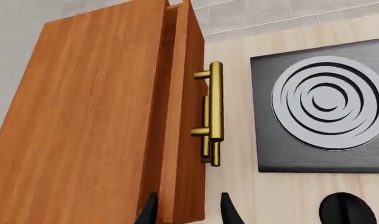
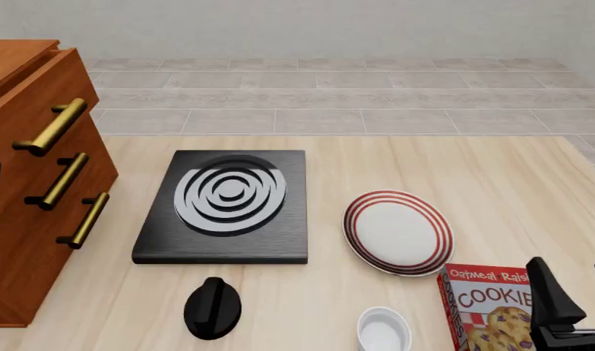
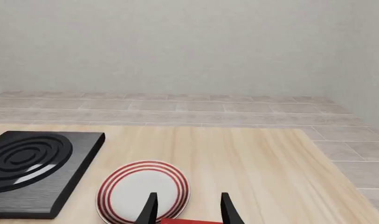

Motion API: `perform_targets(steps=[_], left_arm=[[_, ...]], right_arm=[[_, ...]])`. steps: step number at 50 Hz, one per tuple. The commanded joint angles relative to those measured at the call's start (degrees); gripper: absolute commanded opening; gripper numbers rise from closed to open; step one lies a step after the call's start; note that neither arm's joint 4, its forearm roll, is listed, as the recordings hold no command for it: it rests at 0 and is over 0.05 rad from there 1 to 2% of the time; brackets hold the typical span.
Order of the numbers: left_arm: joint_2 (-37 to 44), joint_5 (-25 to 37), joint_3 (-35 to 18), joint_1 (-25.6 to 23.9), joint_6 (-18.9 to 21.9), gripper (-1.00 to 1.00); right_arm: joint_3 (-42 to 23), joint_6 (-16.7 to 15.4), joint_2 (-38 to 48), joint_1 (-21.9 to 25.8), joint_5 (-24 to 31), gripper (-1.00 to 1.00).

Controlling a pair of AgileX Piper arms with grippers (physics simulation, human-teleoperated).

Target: Pick the akita bowl in the top layer of the wooden cabinet and place it on the plate.

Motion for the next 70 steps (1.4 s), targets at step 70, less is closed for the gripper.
perform_targets(steps=[70], left_arm=[[2.43,0.14,2.94,-15.51,-9.19,1.00]], right_arm=[[-0.03,0.46,-0.20,-0.35,0.04,1.00]])
